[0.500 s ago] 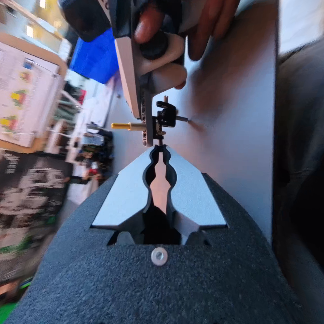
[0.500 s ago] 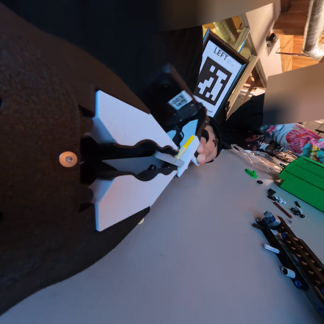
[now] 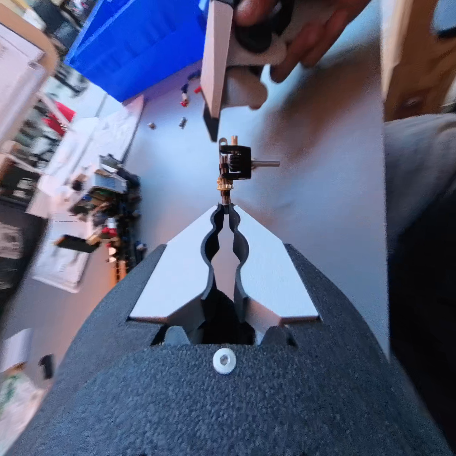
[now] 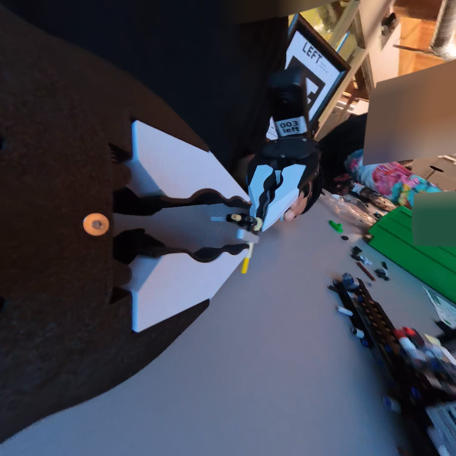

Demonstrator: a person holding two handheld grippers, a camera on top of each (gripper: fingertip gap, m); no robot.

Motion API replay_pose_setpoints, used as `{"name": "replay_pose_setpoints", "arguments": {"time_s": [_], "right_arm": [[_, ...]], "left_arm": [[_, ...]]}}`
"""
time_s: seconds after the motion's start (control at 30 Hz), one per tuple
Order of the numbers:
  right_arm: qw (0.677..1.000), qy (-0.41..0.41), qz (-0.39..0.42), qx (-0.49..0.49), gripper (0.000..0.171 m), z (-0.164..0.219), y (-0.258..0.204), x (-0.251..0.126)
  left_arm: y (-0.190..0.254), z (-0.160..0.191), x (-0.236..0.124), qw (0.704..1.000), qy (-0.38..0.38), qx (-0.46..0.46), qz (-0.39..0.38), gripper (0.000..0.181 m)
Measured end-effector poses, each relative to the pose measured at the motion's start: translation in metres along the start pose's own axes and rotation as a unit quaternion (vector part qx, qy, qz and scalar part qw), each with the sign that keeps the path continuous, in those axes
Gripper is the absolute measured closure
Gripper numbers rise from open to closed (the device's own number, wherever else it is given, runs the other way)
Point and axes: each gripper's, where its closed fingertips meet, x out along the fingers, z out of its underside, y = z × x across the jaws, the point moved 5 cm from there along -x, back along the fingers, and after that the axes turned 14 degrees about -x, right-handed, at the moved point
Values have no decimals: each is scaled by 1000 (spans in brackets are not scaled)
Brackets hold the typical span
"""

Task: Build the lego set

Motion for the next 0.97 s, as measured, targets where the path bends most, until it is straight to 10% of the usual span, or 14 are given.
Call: {"name": "replay_pose_setpoints", "arguments": {"time_s": [0.03,0.4,0.97], "right_arm": [[1000,-8,8,8,143,2,2,-5],[991,-6,-97,88,149,4,-11,27],[996,-59,-15,64,163,17,1,37]], "left_arm": [[-2,0,-1,999,3,21,-25,179],[8,-3,-2,973,17,194,-123,180],[9,9,5,1000,-6,-12,27,179]]}}
